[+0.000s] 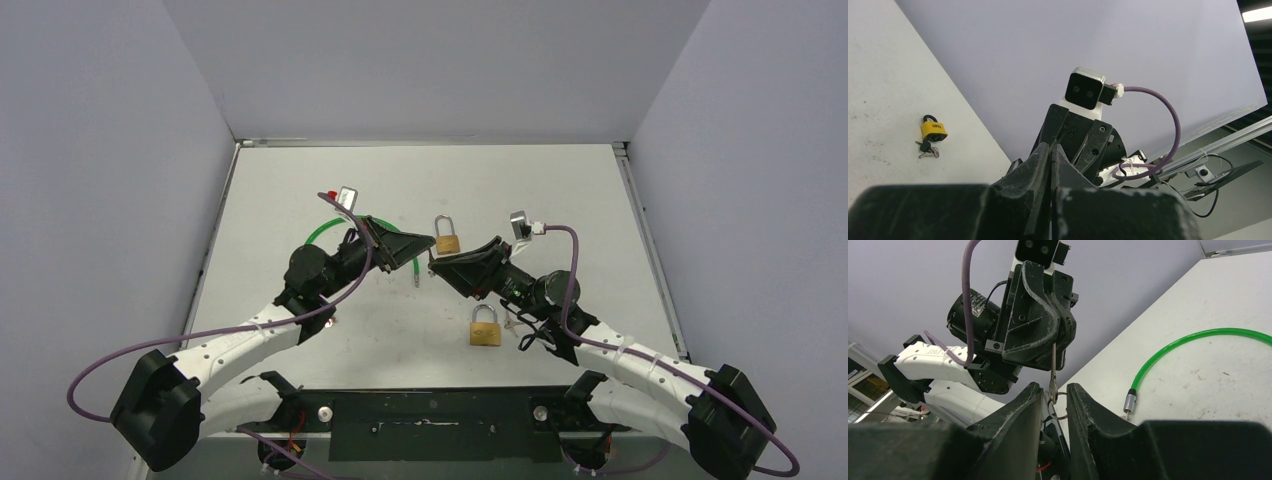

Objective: Unlock with the key

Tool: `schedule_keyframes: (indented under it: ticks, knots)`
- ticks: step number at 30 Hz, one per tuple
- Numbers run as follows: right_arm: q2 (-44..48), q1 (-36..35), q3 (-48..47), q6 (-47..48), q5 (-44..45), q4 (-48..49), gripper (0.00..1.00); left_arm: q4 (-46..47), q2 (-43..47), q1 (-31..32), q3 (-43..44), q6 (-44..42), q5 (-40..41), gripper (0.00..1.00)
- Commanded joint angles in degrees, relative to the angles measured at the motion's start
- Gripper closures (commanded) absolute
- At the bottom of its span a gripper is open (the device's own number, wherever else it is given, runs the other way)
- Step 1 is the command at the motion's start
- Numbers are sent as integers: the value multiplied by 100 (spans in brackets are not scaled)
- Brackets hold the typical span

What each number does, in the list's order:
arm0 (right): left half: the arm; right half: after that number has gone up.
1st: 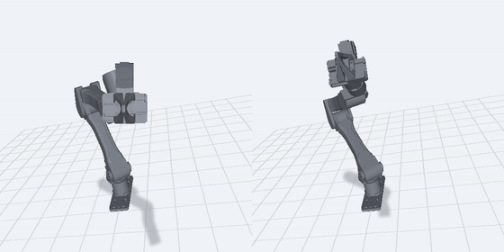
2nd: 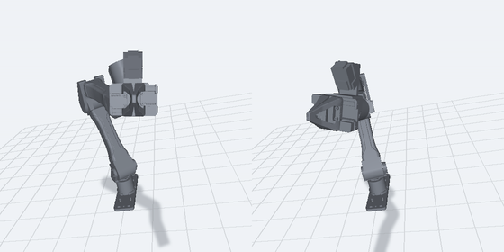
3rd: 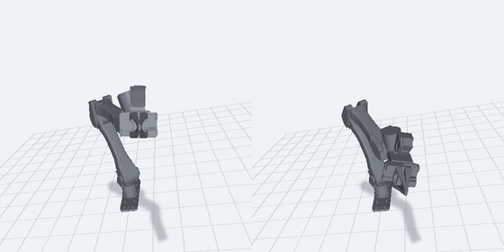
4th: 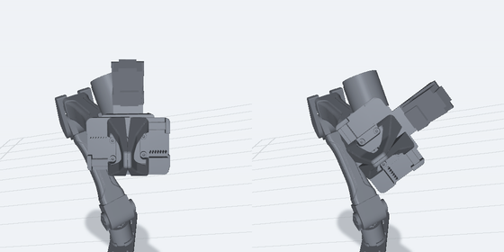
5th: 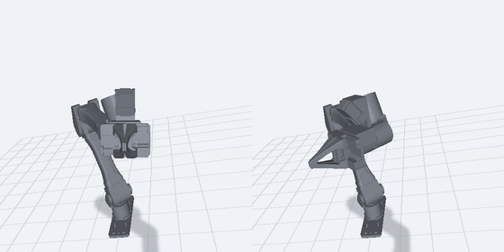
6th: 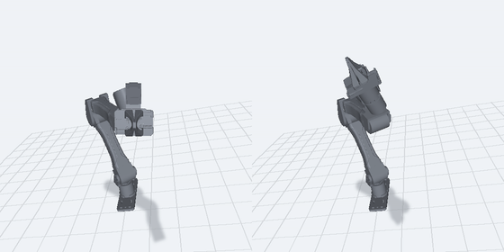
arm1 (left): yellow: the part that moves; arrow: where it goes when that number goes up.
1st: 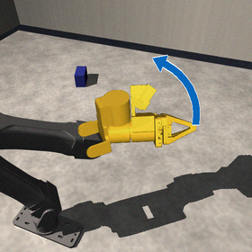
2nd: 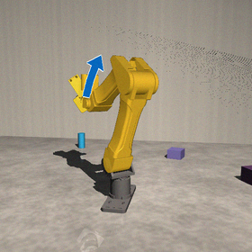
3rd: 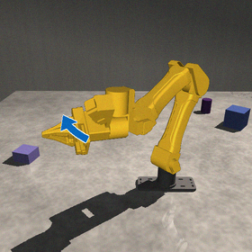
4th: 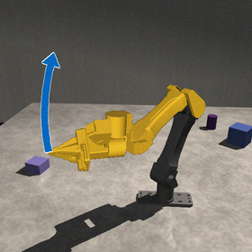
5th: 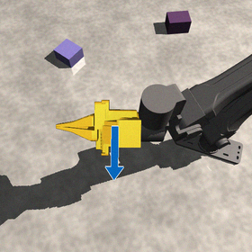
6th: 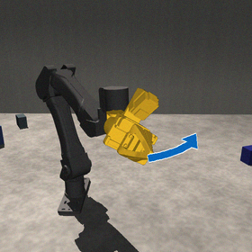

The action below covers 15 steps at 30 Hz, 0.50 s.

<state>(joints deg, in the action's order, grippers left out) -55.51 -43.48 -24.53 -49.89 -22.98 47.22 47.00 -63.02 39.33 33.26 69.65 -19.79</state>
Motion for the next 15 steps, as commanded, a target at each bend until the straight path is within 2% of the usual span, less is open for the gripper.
schedule_keyframes:
  ticks: [1,9,11,15]
  knots:
    - [-65,15,-256,-86,-257,633,76,389,-6,31,25,55,115,100]
    - [-164,15,-313,-98,-347,652,73,506,-3,39,-25,177,193,100]
    - [-165,14,-303,-101,-329,665,78,521,11,35,-30,196,211,100]
    - [-141,13,-280,-117,-263,683,94,536,26,39,-47,221,230,100]
